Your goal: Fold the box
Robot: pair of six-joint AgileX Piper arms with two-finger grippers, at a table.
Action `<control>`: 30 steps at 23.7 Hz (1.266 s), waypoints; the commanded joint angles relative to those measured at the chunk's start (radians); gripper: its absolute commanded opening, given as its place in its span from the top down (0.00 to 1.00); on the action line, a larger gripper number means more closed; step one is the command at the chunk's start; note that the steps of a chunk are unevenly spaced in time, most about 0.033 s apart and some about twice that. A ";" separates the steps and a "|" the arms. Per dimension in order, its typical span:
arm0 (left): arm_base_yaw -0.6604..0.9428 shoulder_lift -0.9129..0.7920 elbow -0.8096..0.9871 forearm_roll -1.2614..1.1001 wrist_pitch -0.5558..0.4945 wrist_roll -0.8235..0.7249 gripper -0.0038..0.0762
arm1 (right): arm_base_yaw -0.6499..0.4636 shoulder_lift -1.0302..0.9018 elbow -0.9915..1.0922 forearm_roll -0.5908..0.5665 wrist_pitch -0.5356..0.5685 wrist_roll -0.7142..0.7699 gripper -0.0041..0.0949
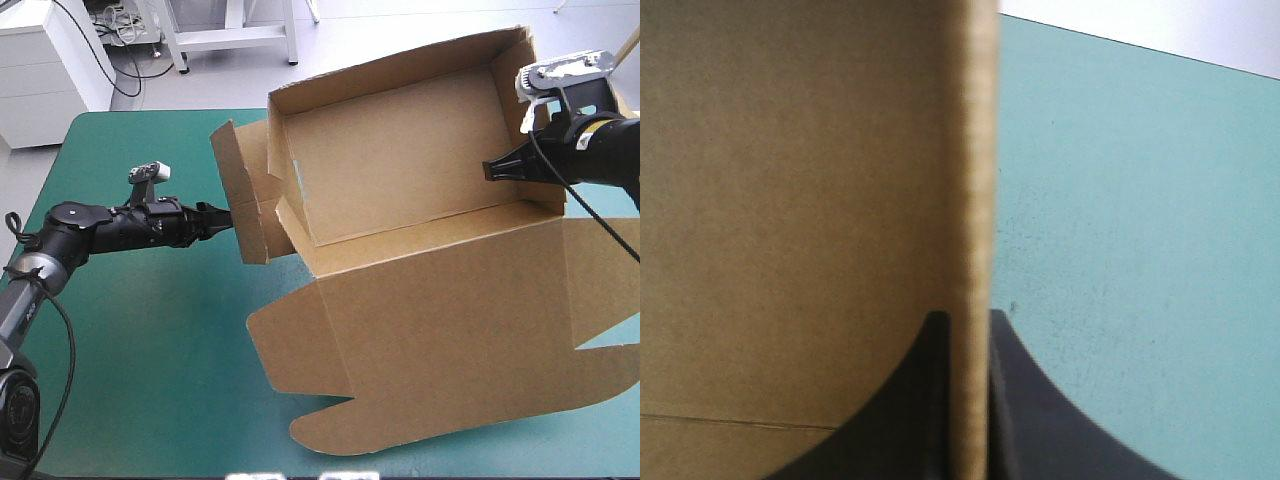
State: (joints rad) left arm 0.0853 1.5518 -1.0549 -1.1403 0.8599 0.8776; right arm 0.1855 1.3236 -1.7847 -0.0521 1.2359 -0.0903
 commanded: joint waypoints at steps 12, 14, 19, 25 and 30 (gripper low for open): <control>-0.053 -0.087 -0.030 -0.264 0.199 0.160 0.47 | -0.003 0.062 -0.028 0.008 -0.069 0.001 0.98; -0.053 -0.100 -0.030 -0.267 0.202 0.160 0.47 | -0.003 0.075 -0.028 0.008 -0.069 0.001 0.98; -0.053 -0.142 -0.030 -0.343 0.254 0.160 0.47 | -0.003 0.107 -0.027 0.008 -0.086 -0.005 0.98; -0.053 -0.142 -0.030 -0.411 0.297 0.185 0.47 | -0.003 0.109 -0.027 0.008 -0.086 -0.005 0.98; -0.054 -0.142 -0.030 -0.500 0.405 0.218 0.47 | -0.003 0.109 -0.027 0.008 -0.090 -0.008 0.98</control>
State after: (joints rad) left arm 0.0368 1.4482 -1.0549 -1.5112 1.1676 1.0757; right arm 0.1855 1.4660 -1.7847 -0.0500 1.2123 -0.0956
